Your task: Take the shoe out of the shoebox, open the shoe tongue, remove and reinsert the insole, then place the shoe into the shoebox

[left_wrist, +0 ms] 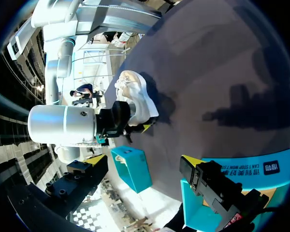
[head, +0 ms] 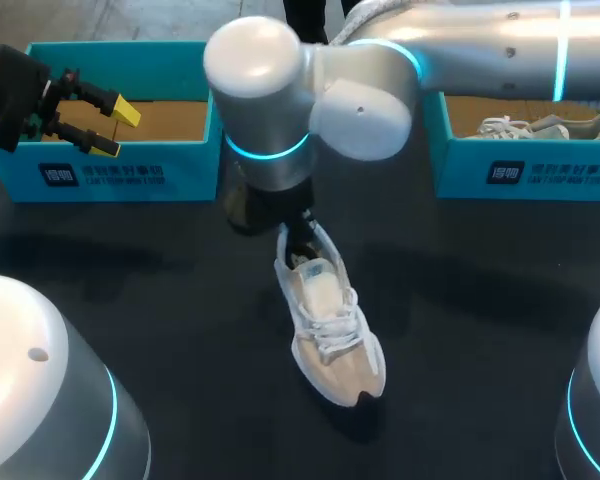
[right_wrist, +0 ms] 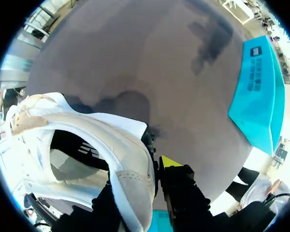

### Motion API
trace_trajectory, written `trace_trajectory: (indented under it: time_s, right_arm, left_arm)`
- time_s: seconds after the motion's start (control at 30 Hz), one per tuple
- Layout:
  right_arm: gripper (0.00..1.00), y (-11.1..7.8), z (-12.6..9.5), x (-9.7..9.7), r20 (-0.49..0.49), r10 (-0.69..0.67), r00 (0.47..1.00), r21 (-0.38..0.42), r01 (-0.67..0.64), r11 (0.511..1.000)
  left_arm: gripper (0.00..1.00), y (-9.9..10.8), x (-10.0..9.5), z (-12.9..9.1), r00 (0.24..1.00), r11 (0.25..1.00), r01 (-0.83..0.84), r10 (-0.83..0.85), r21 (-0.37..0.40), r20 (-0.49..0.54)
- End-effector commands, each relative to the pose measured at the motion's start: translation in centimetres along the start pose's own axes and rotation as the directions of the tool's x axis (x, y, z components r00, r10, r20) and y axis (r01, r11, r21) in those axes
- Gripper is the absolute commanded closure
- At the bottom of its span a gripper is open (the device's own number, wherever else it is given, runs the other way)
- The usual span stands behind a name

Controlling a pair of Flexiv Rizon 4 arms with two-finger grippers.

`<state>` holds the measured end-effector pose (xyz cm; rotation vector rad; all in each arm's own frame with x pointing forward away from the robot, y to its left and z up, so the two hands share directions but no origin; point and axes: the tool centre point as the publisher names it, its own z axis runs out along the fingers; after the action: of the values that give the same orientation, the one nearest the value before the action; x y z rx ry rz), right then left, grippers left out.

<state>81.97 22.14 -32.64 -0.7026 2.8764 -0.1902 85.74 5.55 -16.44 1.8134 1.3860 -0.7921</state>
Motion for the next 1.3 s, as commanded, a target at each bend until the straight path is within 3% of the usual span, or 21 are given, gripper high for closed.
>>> trace_trajectory:
  time_s: [0.03, 0.43, 0.67, 1.3]
  right_arm:
    - [1.0, -3.5, -2.6, 1.2, 0.024, 0.006, 1.0, -0.009, -0.005, 1.0]
    - [1.0, -11.3, -7.3, 1.2, 0.003, 0.035, 0.999, 0.076, -0.036, 0.996]
    - [1.0, -16.4, -10.8, -1.0, 0.003, 0.05, 0.999, 0.115, -0.05, 0.992]
    - [1.0, -16.4, -10.8, -1.0, 0.003, 0.05, 0.999, 0.115, -0.05, 0.992]
  left_arm:
    - [0.0, -0.1, 0.0, 0.0, 1.0, 1.0, -0.001, 0.001, -0.001, -0.002]
    - [0.0, -0.1, 0.0, 0.0, 1.0, 1.0, -0.001, 0.001, -0.001, -0.002]
    - [0.0, -0.1, 0.0, 0.0, 1.0, 1.0, -0.001, 0.001, -0.001, -0.002]
    - [0.0, -0.1, 0.0, 0.0, 1.0, 1.0, -0.001, 0.001, -0.001, -0.002]
